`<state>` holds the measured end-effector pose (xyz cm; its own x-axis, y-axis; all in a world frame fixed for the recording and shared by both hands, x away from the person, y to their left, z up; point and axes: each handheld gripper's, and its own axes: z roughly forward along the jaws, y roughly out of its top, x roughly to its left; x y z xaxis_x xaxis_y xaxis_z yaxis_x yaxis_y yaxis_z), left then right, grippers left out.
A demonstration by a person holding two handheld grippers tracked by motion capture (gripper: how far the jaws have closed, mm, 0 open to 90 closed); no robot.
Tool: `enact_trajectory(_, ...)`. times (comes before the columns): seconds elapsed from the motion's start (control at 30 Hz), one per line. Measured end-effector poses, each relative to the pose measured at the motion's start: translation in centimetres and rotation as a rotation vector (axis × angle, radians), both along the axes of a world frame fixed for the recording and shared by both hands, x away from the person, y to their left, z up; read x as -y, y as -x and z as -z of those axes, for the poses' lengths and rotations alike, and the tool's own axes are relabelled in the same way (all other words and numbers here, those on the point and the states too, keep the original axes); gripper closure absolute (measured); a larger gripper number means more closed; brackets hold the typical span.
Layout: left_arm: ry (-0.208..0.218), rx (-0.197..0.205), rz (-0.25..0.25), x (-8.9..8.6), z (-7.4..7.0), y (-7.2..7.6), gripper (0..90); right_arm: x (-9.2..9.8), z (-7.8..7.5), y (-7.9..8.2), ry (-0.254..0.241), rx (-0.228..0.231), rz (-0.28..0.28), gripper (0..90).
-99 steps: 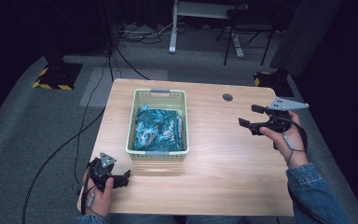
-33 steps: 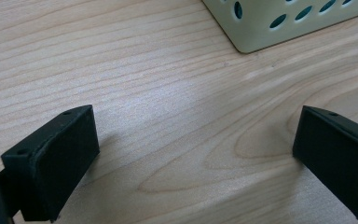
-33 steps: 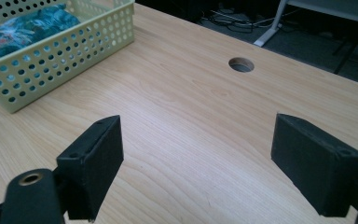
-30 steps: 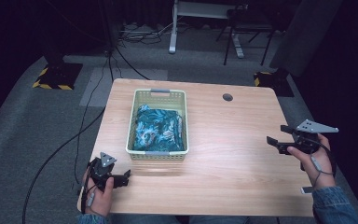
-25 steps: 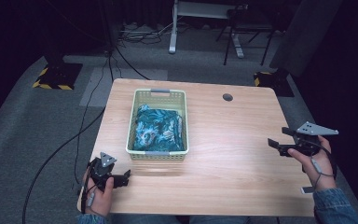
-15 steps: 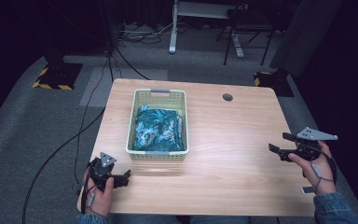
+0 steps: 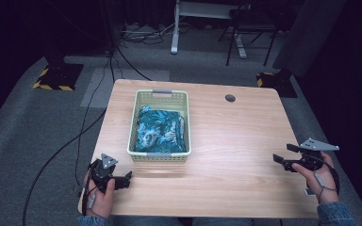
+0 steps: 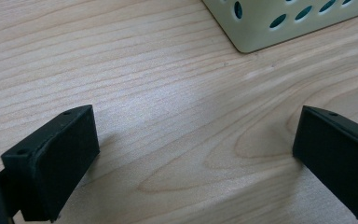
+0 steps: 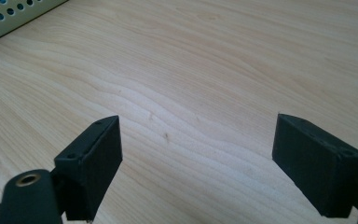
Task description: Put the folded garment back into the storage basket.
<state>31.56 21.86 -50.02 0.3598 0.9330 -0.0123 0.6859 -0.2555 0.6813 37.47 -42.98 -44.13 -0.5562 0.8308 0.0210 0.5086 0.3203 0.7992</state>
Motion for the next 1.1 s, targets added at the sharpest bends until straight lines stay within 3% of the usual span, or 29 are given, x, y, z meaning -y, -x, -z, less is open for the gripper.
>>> enact_trajectory(0.33,0.000,0.000,0.000,0.0,0.0,0.0,0.2,0.2,1.7,0.4,-0.002,-0.037,0.007,15.8)
enact_trajectory(0.57,0.000,0.000,0.000,0.0,0.0,0.0,0.2,0.3,2.9,0.7,0.036,-0.051,0.012,15.5)
enact_trajectory(1.1,0.000,0.000,0.000,0.0,0.0,0.0,0.2,0.6,5.3,1.5,0.061,-0.099,0.020,14.8)
